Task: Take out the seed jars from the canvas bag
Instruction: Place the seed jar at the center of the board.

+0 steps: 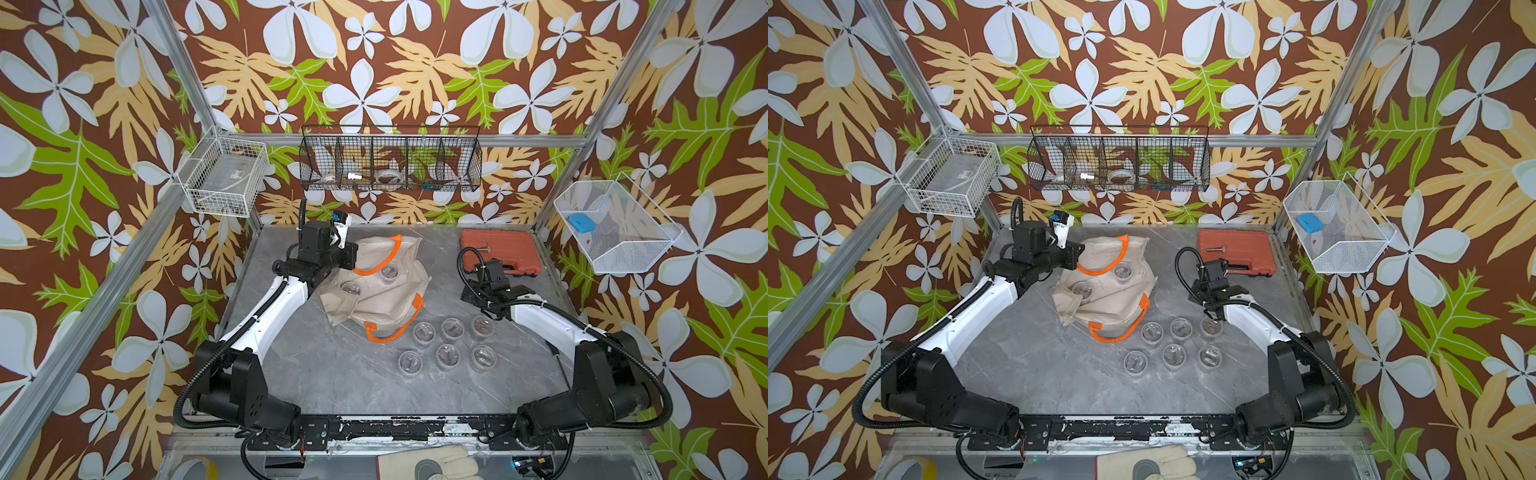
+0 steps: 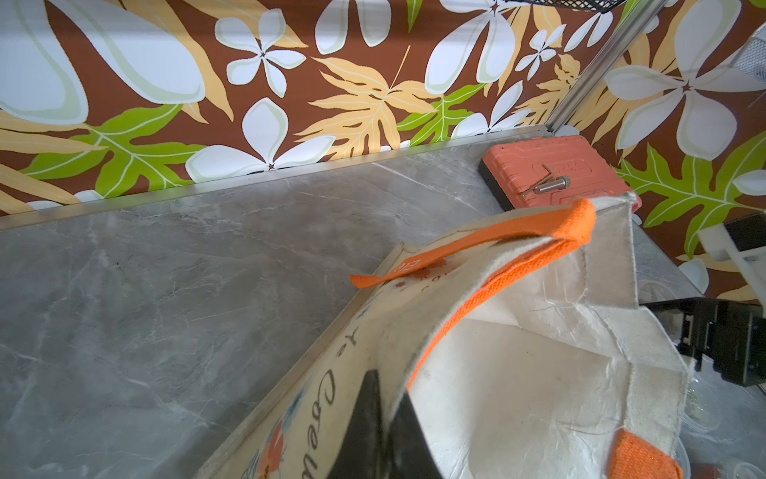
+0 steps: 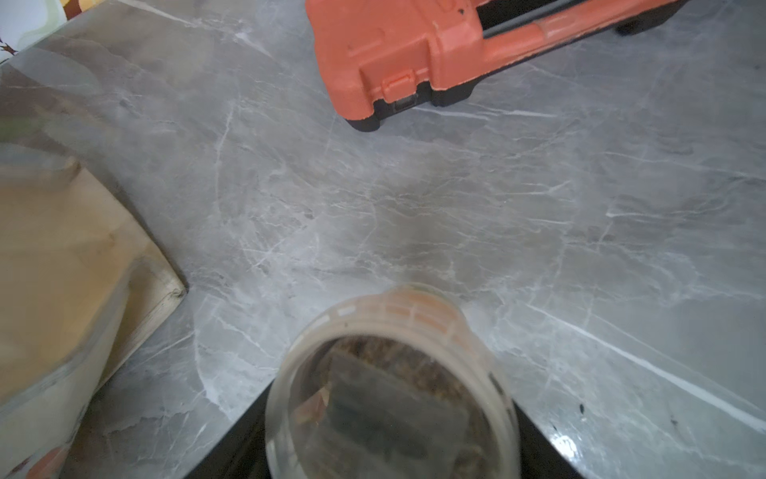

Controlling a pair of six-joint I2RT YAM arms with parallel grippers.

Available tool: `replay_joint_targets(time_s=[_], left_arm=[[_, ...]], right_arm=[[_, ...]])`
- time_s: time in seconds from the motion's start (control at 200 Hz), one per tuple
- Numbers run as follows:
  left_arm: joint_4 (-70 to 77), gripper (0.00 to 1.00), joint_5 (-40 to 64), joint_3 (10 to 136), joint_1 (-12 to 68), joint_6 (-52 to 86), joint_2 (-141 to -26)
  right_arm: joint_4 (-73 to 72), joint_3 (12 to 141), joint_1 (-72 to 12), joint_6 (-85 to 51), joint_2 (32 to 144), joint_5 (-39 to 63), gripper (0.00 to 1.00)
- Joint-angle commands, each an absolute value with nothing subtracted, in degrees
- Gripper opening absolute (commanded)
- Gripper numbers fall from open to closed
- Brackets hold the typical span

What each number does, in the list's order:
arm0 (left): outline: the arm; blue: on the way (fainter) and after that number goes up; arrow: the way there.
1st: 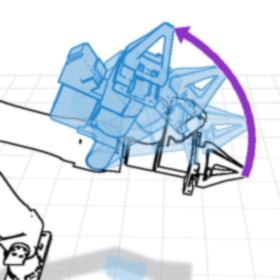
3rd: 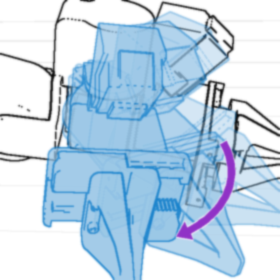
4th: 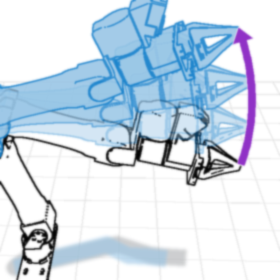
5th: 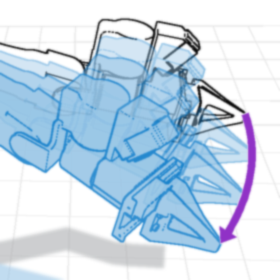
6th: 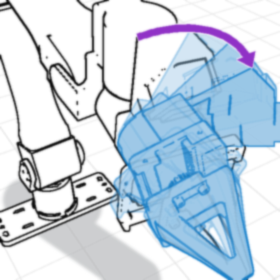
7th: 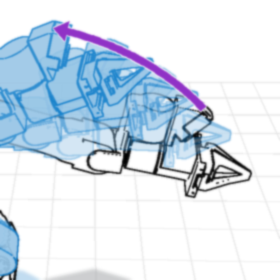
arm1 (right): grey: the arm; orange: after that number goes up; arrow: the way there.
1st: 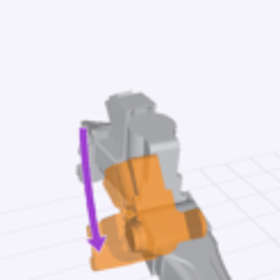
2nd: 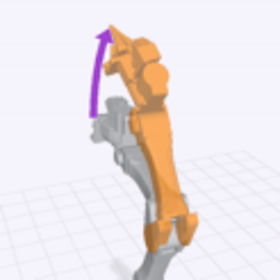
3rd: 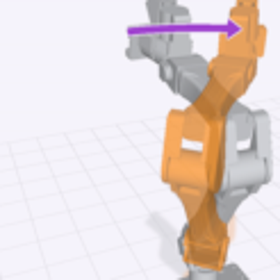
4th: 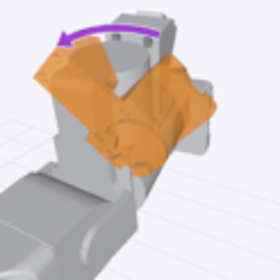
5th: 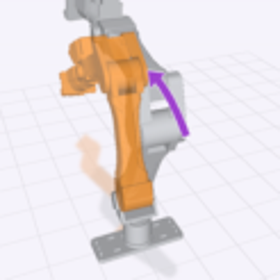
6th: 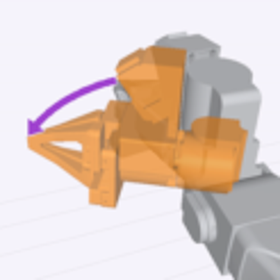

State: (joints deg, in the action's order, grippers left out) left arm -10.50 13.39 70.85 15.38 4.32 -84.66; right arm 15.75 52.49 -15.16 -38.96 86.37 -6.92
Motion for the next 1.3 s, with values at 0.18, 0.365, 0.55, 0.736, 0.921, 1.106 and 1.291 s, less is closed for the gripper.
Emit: replay_joint_targets(time_s=[0.18, 0.365, 0.55, 0.736, 0.921, 1.106, 1.291], left_arm=[[-8.79, 0.0, 13.64, 70.82, 15.43, 4.31, -84.86], [-8.79, 0.0, 13.68, 70.75, 15.43, 4.31, -84.99], [-8.74, 0.0, 13.62, 70.76, 15.39, 4.22, -85.08], [-8.79, 0.0, 13.61, 70.75, 15.4, 4.23, -84.99], [-8.82, 0.0, 13.61, 70.75, 15.35, 4.22, -84.82], [-8.82, 0.0, 13.49, 70.77, 15.4, 4.19, -84.73], [-8.96, 0.0, 13.27, 70.74, 15.41, 4.13, -84.64]], right_arm=[[10.99, 51.94, -13.02, -38.26, 90.87, -4.13, 0.68], [10.9, 51.6, -12.24, -38.1, 92.76, -4.04, 0.68], [11.41, 51.5, -12.13, -38.5, 93.0, -4.73, 0.79], [13.63, 52.74, -11.78, -38.32, 90.45, -6.12, 0.91], [18.68, 55.22, -10.9, -38.07, 83.32, -8.06, 0.97], [20.61, 54.24, -14.19, -38.8, 71.7, -9.07, 1.0], [25.37, 56.62, -29.58, -42.78, 65.76, -18.27, 1.0]])
